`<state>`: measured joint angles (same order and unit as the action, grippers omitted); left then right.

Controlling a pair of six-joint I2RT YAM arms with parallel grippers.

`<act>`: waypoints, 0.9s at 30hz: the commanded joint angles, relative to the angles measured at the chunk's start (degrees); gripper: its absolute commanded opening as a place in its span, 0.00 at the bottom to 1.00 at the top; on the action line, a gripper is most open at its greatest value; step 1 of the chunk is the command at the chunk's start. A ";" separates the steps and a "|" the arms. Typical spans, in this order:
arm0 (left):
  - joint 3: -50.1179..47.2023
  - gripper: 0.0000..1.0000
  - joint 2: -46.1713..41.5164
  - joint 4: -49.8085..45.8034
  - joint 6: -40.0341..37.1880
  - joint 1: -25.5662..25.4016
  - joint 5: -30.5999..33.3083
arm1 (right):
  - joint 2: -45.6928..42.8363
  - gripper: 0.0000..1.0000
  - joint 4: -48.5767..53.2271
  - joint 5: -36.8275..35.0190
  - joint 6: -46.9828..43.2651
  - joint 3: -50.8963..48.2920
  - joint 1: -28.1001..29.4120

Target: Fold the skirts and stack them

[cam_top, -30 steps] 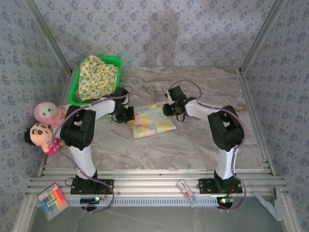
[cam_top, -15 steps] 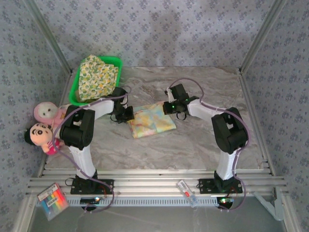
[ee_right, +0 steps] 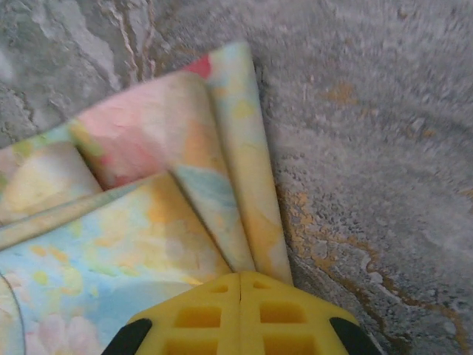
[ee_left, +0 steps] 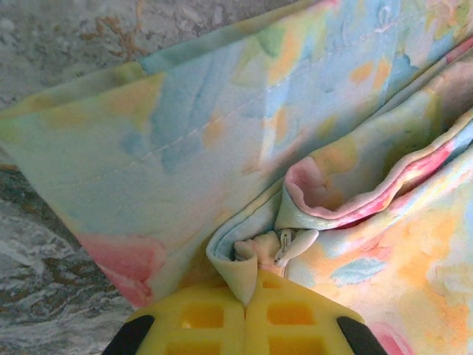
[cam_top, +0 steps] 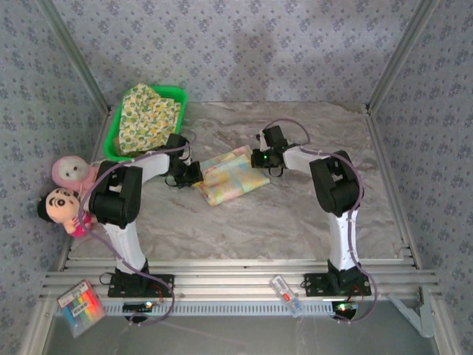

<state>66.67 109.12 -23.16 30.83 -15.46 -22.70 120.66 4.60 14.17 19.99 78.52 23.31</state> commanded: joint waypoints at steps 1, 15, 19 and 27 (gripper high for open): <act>-2.84 0.00 3.46 -3.79 -0.99 1.84 4.51 | -2.01 0.01 1.26 0.15 -0.14 1.04 -0.91; -0.19 0.01 2.76 -4.66 0.05 1.21 2.70 | -8.55 0.78 18.40 -16.09 -12.67 2.61 14.13; -0.20 0.01 2.67 -4.73 0.11 1.23 2.56 | -3.51 1.00 24.42 -14.30 -16.39 7.48 16.35; 3.50 0.22 -3.66 -6.52 2.78 1.23 -2.55 | 9.91 1.00 43.46 -20.01 -17.67 21.83 18.35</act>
<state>67.81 109.19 -24.97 31.83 -14.85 -24.88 126.43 36.32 -1.78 3.55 97.69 41.30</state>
